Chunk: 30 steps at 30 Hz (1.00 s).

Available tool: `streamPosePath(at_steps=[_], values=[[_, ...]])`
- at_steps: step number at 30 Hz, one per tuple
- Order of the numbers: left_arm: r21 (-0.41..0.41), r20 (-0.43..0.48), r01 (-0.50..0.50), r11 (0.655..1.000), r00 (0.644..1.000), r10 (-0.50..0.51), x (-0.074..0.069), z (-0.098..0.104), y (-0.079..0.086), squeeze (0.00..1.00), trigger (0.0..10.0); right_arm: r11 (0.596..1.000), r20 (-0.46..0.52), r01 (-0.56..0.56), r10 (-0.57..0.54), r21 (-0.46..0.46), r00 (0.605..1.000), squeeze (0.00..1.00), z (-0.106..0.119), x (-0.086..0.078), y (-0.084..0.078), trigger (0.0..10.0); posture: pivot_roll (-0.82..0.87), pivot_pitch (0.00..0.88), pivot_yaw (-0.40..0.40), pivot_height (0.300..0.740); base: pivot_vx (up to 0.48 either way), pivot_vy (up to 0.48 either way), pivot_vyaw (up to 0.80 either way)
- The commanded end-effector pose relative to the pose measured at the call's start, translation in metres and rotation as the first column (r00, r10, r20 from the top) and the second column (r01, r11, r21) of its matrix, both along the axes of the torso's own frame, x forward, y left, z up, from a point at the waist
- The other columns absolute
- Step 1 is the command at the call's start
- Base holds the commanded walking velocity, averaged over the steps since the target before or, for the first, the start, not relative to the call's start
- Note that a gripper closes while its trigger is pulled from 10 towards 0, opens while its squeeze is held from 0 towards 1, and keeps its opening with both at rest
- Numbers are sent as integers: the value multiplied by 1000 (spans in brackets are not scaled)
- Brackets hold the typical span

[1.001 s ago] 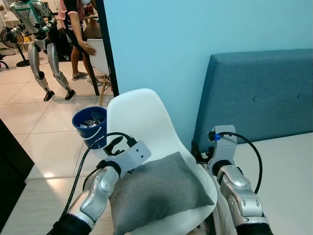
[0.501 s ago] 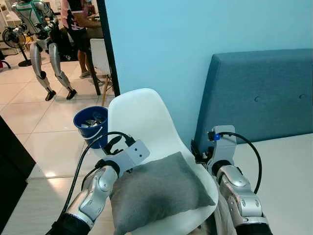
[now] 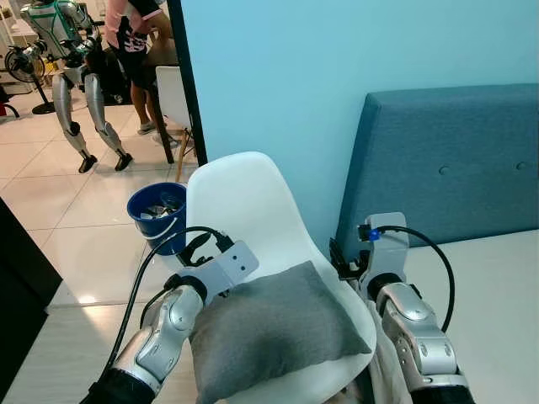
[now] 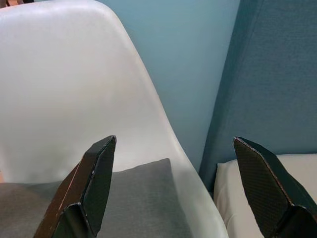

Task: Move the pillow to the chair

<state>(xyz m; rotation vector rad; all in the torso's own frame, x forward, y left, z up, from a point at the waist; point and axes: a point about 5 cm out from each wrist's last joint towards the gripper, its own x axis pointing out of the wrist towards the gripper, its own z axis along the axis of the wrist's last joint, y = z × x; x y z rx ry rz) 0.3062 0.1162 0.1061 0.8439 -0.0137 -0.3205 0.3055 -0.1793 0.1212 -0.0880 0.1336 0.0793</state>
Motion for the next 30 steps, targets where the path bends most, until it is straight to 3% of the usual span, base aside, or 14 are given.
streamPosePath(at_steps=[1, 21, 24, 25, 26, 27, 28, 29, 30], values=[[8, -15, -11, 1000, 1000, 11, -2, -2, 3, 0, 10000, 1000, -5, -5, 5, -12, 1000, 0, -1, -1, 0, 10000, -47, 0, 1, 740, 0, 0, 0], [3, 24, 37, 999, 999, -37, -2, 4, -4, 0, 10000, 999, -20, -3, 3, -37, 1000, 0, -2, 3, -1, 10000, -48, 0, 3, 740, 0, 0, 0], [-112, 44, 49, 993, 998, -44, -3, 12, -5, 0, 10000, 1000, -19, -4, 3, -29, 1000, 0, -1, 3, -2, 10000, -46, 0, -4, 740, 0, 0, 0], [-112, 44, 49, 993, 998, -44, -3, 12, -5, 0, 10000, 1000, -19, -4, 3, -29, 1000, 0, -1, 3, -2, 10000, -46, 0, -4, 740, 0, 0, 0], [-268, 42, 33, 963, 999, -23, -2, 19, -2, 0, 10000, 1000, -20, -3, 2, -23, 1000, 0, -1, 3, -3, 10000, -47, 0, -8, 740, 0, 0, 0], [-268, 42, 33, 963, 999, -23, -2, 19, -2, 0, 10000, 1000, -20, -3, 2, -23, 1000, 0, -1, 3, -3, 10000, -47, 0, -8, 740, 0, 0, 0], [-333, 38, 24, 943, 999, -12, -2, 22, 0, 0, 10000, 1000, -21, -2, 1, -20, 1000, 0, -1, 3, -3, 10000, -47, 0, -8, 740, 0, 0, 0], [-450, 4, -31, 892, 999, 37, 1, 26, 7, 0, 10000, 1000, -23, 0, 0, -16, 1000, 0, -1, 3, -4, 10000, -46, 0, -10, 740, 0, 0, 0], [-450, 4, -31, 892, 999, 37, 1, 26, 7, 0, 10000, 1000, -23, 0, 0, -16, 1000, 0, -1, 3, -4, 10000, -46, 0, -10, 740, 0, 0, 0]])
